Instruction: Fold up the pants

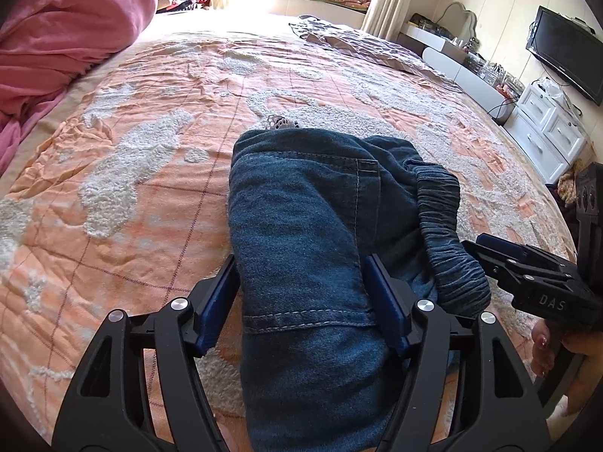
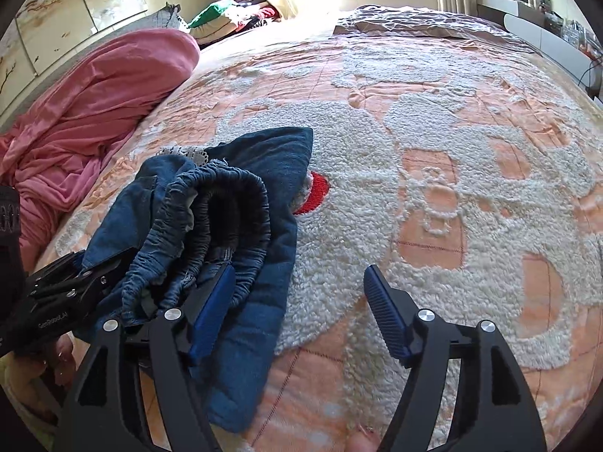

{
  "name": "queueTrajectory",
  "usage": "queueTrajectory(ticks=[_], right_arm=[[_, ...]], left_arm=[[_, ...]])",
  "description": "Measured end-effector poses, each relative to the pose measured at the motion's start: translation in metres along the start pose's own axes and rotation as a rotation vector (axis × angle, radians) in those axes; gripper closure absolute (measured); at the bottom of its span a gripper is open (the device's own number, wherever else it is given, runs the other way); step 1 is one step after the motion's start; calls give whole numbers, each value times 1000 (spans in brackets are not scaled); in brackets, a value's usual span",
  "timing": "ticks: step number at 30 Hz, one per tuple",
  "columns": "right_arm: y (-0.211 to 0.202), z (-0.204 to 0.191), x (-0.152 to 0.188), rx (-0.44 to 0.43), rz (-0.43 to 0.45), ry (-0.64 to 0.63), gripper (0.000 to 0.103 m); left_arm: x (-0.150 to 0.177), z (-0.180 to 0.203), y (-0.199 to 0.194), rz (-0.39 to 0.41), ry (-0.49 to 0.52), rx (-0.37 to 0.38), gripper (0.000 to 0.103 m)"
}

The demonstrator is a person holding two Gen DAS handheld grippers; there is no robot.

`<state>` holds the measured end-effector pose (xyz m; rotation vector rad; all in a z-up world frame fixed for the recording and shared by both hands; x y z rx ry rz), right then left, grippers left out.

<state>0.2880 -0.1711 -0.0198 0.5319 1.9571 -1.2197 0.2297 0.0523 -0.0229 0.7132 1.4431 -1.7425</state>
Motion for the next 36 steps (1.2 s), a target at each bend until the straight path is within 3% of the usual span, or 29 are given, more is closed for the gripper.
queueTrajectory(ticks=[8,11,22,36], right_arm=[[-18,-5,2,30,50,-44,20],[-23,-7,3,33,63,-48,17],[-48,-14,2,24,127,-70,9],[-88,-24,4,11,185,-89,6]], left_arm=[[0,0,-5,4,6,-2,37],[0,-2,-9,7,8,-8,28],[-1,3,-32,37,19,-15,11],[10,10,-94,118,6,-45,10]])
Point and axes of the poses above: each gripper's, at about its wrist camera, not at the fingertips, and y roughly the way its jaws point, z to its right, x to its underside, the point moved 1 cm from there along y, roughly the way its jaws point, and after that the axes turned 15 degrees about z, right-handed, at the moved point
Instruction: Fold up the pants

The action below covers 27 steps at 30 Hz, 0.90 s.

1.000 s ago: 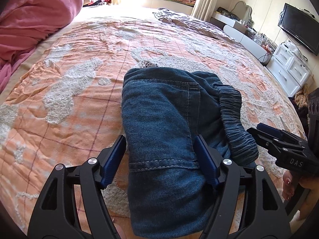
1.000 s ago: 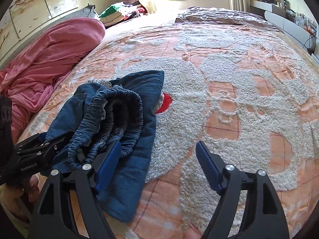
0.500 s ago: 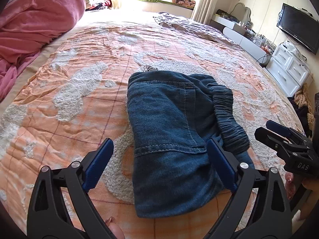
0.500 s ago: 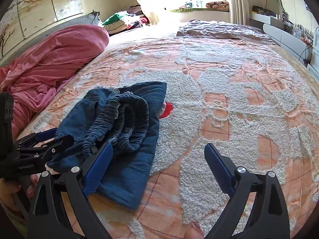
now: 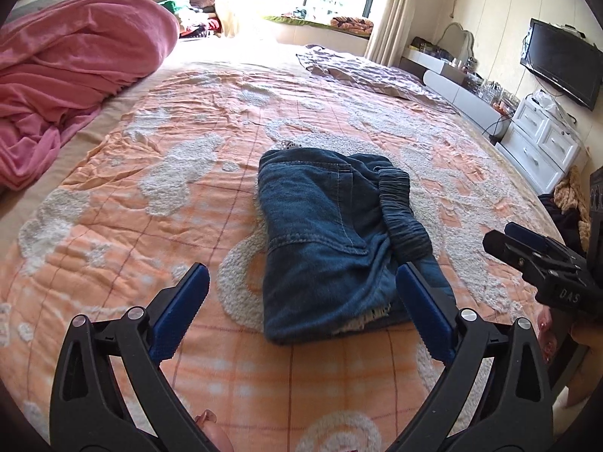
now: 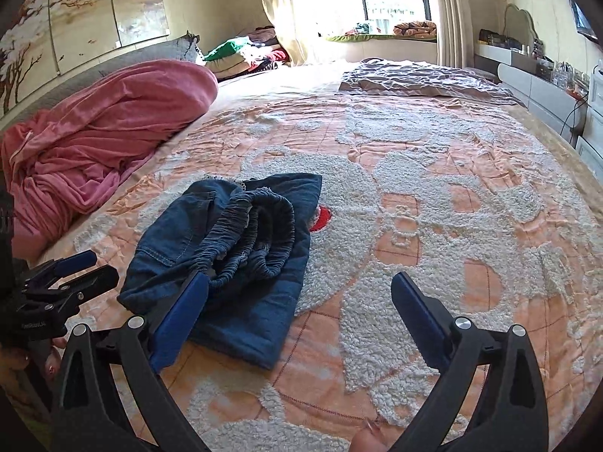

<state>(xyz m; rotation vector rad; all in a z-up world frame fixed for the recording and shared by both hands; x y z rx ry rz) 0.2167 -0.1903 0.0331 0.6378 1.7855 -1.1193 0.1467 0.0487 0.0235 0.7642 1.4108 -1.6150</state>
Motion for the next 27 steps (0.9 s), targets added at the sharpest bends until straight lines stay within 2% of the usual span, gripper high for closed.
queueTrajectory(ticks=[10,27], right_arm=[[-34,-7,11,-14,22,6,5],[-84,-14,42,-11,28,-19,5]], left_arm=[[15,9,-42,39,18,-14,10],[55,12,-73,-13,24,-43,10]])
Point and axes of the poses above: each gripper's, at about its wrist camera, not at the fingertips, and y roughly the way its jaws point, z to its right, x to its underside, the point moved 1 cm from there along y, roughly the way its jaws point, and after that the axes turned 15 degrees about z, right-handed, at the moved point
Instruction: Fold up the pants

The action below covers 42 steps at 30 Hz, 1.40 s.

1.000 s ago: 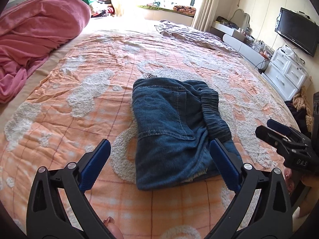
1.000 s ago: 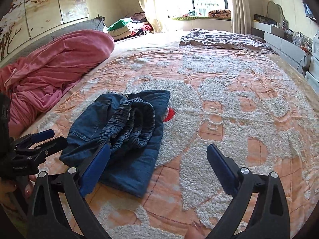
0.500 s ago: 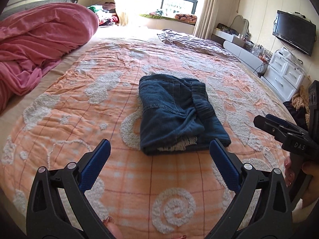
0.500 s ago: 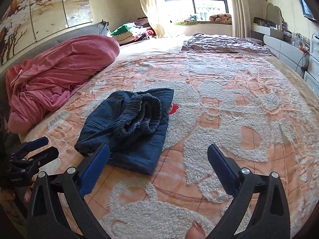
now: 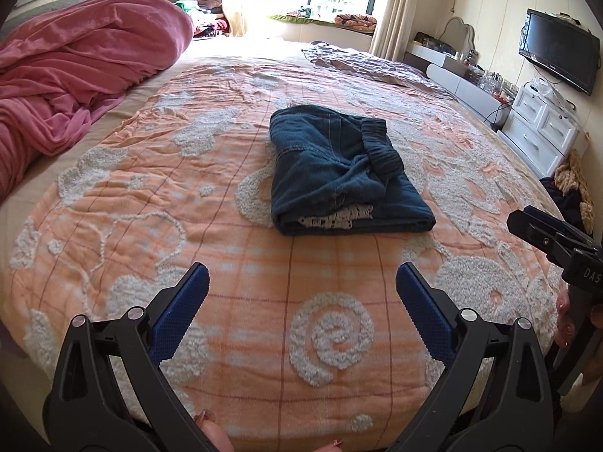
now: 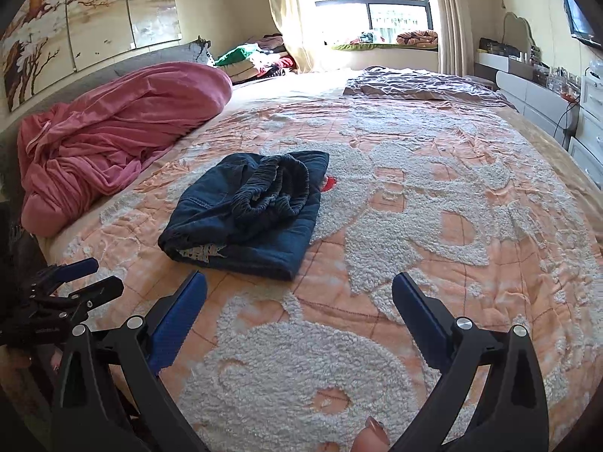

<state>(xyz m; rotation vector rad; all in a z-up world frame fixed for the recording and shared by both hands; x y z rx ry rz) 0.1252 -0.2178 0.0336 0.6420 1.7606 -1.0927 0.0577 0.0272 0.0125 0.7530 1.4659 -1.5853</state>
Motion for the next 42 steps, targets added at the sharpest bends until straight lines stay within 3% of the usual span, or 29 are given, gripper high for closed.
queueTrajectory(ticks=[24,42], right_arm=[[-43,0,41,30,-17,7,5],[-28,-4,53,17,-40,0,5]], left_arm=[[41,12,-31,3,-3,-32,10],[48,19,-26,0,-4,-8,10]])
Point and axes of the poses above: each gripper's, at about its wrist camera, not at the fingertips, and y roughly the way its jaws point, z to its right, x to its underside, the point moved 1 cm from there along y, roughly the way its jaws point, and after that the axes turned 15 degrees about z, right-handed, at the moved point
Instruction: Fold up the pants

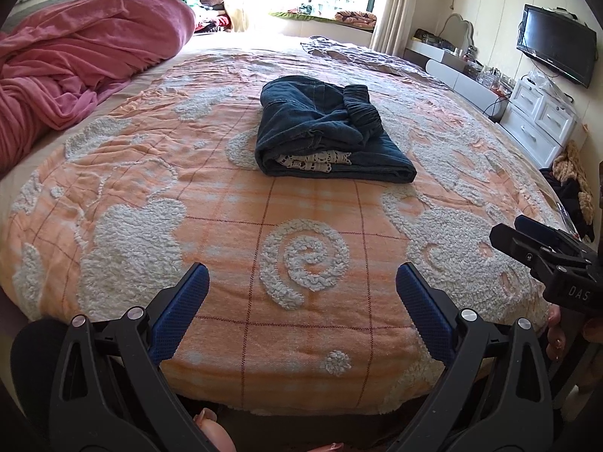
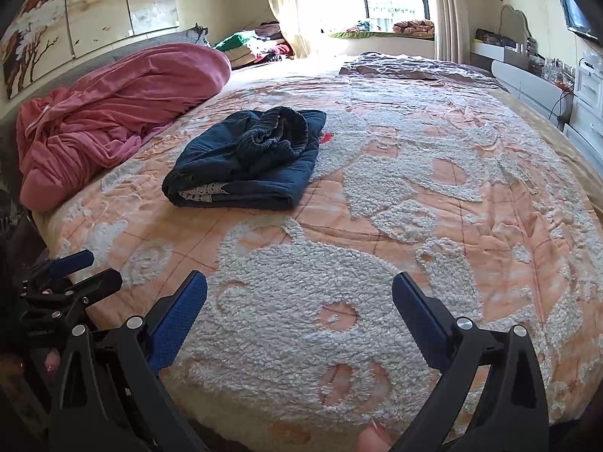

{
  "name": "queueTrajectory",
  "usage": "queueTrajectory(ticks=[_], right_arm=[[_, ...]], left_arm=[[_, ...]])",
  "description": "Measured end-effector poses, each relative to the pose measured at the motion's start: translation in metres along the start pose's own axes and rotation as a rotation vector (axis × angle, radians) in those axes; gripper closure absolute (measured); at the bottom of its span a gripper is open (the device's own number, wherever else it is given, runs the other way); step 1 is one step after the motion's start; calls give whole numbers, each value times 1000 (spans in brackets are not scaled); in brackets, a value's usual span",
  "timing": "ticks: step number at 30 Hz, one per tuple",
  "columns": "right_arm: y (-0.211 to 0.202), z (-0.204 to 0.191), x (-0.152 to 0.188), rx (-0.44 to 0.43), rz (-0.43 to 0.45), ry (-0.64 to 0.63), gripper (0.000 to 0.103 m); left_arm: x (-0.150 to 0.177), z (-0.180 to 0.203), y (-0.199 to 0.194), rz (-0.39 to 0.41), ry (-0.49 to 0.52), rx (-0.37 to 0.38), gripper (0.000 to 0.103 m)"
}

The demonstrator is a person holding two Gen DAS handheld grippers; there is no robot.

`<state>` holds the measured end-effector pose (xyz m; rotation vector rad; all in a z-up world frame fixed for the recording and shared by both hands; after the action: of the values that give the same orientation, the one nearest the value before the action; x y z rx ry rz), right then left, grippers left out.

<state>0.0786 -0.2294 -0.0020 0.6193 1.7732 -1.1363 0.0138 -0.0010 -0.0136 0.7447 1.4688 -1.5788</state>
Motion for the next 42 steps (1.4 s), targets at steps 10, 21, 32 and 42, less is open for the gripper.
queueTrajectory(ticks=[10,21,32,42], right_arm=[[1,3,0,9,-2,21,5],[1,3,0,9,-4,21,5],[3,3,1,10,-9,25,5],[2,4,1,16,-9,23,5]], left_arm=[[-2,0,-2,4,6,-11,10],[-5,-2,-3,6,-1,-11,10],[-4,1,-4,6,12,-10,10],[-5,0,-3,-1,12,-20,10]])
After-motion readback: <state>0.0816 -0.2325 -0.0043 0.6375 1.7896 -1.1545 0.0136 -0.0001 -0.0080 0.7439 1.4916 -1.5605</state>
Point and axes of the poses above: each gripper's, at about its wrist camera, not at the fingertips, and y roughly the way its jaws point, z to its right, x to its underside, the point moved 1 cm from there along y, roughly the way its jaws point, and after that the axes turned 15 degrees about z, right-handed, at the moved point
